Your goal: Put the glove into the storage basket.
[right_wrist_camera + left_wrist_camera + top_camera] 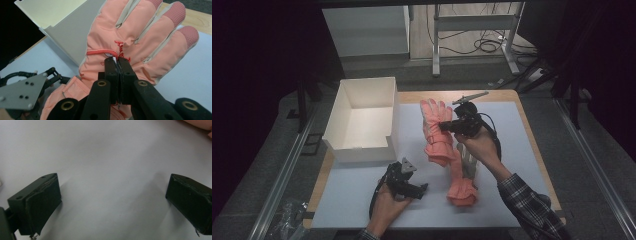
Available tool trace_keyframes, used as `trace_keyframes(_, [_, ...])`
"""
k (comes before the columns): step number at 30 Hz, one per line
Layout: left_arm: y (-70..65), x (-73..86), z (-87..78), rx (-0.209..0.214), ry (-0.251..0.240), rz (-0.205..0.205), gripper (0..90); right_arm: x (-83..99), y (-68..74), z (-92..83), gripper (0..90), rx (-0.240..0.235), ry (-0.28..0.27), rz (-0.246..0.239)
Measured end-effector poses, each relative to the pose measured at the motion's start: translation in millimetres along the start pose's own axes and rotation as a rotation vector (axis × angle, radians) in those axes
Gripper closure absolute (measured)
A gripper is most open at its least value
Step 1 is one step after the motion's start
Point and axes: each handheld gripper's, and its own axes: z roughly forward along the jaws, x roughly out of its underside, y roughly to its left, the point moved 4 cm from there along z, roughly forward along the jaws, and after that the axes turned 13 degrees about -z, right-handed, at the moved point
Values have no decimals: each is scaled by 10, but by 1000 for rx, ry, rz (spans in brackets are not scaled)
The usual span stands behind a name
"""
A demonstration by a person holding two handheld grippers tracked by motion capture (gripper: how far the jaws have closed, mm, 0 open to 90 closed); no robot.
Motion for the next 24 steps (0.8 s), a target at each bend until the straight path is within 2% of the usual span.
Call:
trace_keyframes(8, [-2,0,-1,0,0,-1,0,187,24,-249,869,12,-13,38])
trace_keyframes(13, [-1,0,-1,0,1,-1,0,268,72,-365,869,29,-13,44])
trace_keyframes(14, [-1,0,-1,0,1,-1,0,320,112,-432,869,37,-6,49])
trace_keyframes(22, [-1,0,-3,0,3,-1,0,487,205,-590,868,65,9,72])
trace_keyframes(24, [-1,0,-3,0,3,0,0,582,231,-643,868,84,20,86])
